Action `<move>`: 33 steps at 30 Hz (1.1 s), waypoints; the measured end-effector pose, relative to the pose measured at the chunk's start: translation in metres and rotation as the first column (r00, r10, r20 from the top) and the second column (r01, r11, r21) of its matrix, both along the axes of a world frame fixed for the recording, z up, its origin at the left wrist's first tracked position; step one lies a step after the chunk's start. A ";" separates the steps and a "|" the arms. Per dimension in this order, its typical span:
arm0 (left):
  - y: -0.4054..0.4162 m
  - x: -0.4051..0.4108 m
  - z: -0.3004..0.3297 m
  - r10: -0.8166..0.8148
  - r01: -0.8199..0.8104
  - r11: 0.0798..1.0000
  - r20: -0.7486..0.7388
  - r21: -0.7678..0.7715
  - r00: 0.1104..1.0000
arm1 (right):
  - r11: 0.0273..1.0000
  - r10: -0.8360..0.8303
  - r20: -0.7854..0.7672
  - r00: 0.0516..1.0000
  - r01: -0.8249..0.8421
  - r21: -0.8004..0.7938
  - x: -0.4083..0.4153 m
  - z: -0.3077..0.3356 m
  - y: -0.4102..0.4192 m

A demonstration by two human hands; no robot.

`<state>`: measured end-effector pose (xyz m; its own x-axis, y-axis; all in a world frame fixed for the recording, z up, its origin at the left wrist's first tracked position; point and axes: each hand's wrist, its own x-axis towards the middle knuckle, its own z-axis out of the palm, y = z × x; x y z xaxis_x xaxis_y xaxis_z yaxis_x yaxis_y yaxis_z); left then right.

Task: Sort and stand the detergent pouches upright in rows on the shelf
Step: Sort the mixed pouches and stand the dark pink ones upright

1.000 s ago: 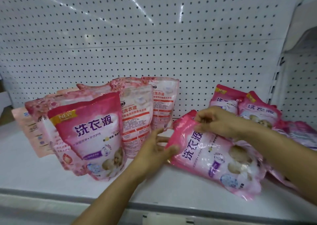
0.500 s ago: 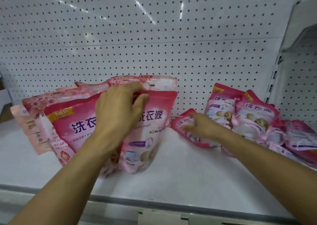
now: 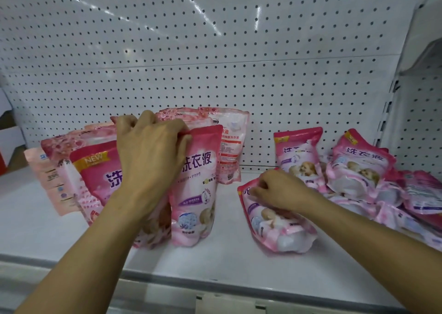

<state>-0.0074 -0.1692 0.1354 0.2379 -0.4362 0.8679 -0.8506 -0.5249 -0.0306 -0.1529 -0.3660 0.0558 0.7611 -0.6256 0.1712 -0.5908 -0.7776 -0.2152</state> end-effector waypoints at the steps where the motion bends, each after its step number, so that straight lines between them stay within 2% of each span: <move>1: 0.001 0.000 0.000 0.005 -0.005 1.000 0.001 0.002 1.000 | 0.997 -0.062 0.009 0.998 0.063 -0.043 0.001 0.000 -0.003; 4: 0.006 0.001 -0.001 0.020 -0.020 1.000 -0.017 0.009 1.000 | 0.969 -0.216 -0.030 0.976 0.211 -0.127 0.008 -0.003 -0.010; 8: 0.014 0.006 -0.002 0.017 -0.016 1.000 -0.034 0.020 0.999 | 0.972 -0.210 -0.167 0.963 0.189 -0.137 0.021 0.013 -0.015; 11: 0.019 0.007 -0.003 0.018 -0.017 1.000 -0.030 0.016 0.999 | 0.982 -0.188 -0.291 0.938 0.183 -0.043 0.027 0.026 -0.021; 13: 0.023 0.008 -0.004 0.015 -0.014 1.000 -0.033 0.013 0.999 | 0.980 -0.170 -0.316 0.933 0.195 0.048 0.032 0.026 -0.025; 16: 0.028 0.010 -0.004 -0.005 0.006 1.000 -0.055 0.015 0.998 | 0.960 -0.116 -0.180 0.977 0.157 0.232 0.028 0.039 -0.027; 19: 0.029 0.012 -0.005 -0.026 0.027 1.000 -0.077 0.012 0.997 | 0.893 -0.102 0.206 0.973 -0.001 0.449 0.005 0.083 -0.010; 21: 0.027 0.012 -0.005 -0.024 0.025 1.000 -0.093 0.006 0.995 | 0.892 -0.085 0.461 0.883 -0.138 0.430 -0.011 0.112 0.009; 23: 0.024 0.011 -0.004 -0.017 0.017 1.000 -0.111 -0.001 0.994 | 0.912 -0.042 0.593 0.804 -0.212 0.352 -0.015 0.129 0.020; 28: 0.023 0.009 -0.003 0.001 -0.002 1.000 -0.150 -0.007 0.989 | 0.949 -0.036 0.609 0.792 -0.164 0.270 0.007 0.113 0.021; 33: 0.024 0.009 -0.002 0.013 -0.012 1.000 -0.150 0.008 0.989 | 0.968 0.028 0.517 0.856 -0.153 0.201 0.028 0.112 0.024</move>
